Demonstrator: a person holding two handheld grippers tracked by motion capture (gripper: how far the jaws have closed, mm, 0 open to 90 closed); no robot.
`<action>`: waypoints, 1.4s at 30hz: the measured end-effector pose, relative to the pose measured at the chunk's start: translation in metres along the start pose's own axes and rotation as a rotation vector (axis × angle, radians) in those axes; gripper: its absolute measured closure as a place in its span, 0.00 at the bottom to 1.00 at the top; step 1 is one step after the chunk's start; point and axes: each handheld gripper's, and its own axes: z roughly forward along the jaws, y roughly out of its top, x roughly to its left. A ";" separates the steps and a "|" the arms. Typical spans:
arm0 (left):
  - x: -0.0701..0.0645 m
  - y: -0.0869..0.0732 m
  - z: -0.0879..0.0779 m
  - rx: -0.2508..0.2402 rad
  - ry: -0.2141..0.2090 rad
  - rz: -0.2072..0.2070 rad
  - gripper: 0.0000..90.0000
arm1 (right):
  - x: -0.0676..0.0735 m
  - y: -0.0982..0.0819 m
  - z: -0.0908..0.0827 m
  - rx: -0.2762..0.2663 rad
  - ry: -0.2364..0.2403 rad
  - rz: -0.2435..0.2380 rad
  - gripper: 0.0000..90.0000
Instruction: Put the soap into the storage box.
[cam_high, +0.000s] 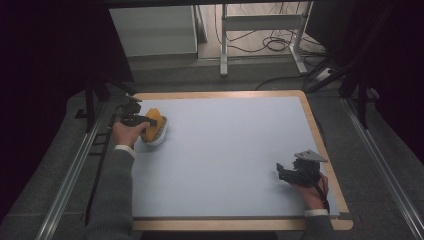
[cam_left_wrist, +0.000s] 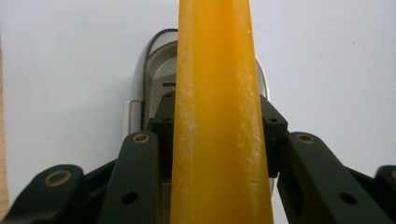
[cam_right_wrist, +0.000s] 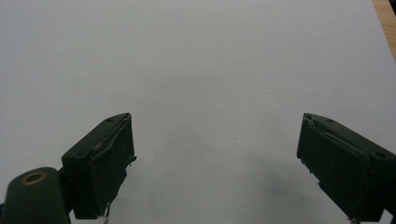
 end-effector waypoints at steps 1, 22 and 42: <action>0.000 0.000 0.000 -0.004 0.000 0.000 0.68 | 0.000 0.000 0.000 0.000 0.001 0.000 0.12; 0.001 -0.003 0.005 0.000 0.005 0.007 0.67 | 0.000 0.000 0.001 0.000 -0.002 -0.004 0.12; 0.003 -0.004 0.000 -0.017 0.007 0.055 0.38 | 0.001 -0.001 0.002 0.008 0.001 -0.007 0.12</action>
